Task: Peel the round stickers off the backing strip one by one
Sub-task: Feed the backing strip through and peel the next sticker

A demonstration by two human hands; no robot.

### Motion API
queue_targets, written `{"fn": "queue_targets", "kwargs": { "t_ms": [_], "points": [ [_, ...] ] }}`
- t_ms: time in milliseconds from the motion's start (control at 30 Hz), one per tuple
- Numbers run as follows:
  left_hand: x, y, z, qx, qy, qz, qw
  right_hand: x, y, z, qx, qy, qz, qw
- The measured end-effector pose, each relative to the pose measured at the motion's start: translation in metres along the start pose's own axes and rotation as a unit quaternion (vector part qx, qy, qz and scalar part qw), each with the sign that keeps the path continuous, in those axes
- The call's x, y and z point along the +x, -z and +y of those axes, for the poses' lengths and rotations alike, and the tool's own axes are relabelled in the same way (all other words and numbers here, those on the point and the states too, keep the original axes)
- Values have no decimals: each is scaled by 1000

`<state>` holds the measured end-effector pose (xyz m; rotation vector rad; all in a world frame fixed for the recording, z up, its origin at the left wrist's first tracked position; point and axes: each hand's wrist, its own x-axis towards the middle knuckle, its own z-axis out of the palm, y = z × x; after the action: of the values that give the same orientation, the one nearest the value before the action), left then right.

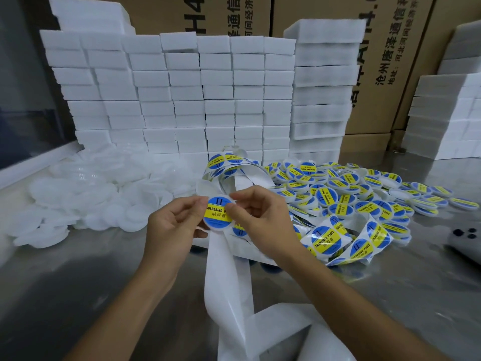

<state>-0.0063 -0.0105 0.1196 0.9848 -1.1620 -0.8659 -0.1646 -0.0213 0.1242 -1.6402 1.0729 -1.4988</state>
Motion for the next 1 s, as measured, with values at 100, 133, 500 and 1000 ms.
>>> {"fn": "queue_targets", "kwargs": {
  "t_ms": [100, 133, 500, 1000],
  "points": [
    [0, 0, -2, 32, 17, 0, 999, 10, 15, -4, 8, -32, 45, 998],
    [1, 0, -4, 36, 32, -5, 999, 15, 23, -6, 13, -35, 72, 997],
    [4, 1, -14, 80, 141, -33, 986, 99, 120, 17, 154, -204, 279, 926],
    [2, 2, 0, -45, 231, -5, 972, 104, 115, 30, 80, -202, 273, 937]
  ]
}}
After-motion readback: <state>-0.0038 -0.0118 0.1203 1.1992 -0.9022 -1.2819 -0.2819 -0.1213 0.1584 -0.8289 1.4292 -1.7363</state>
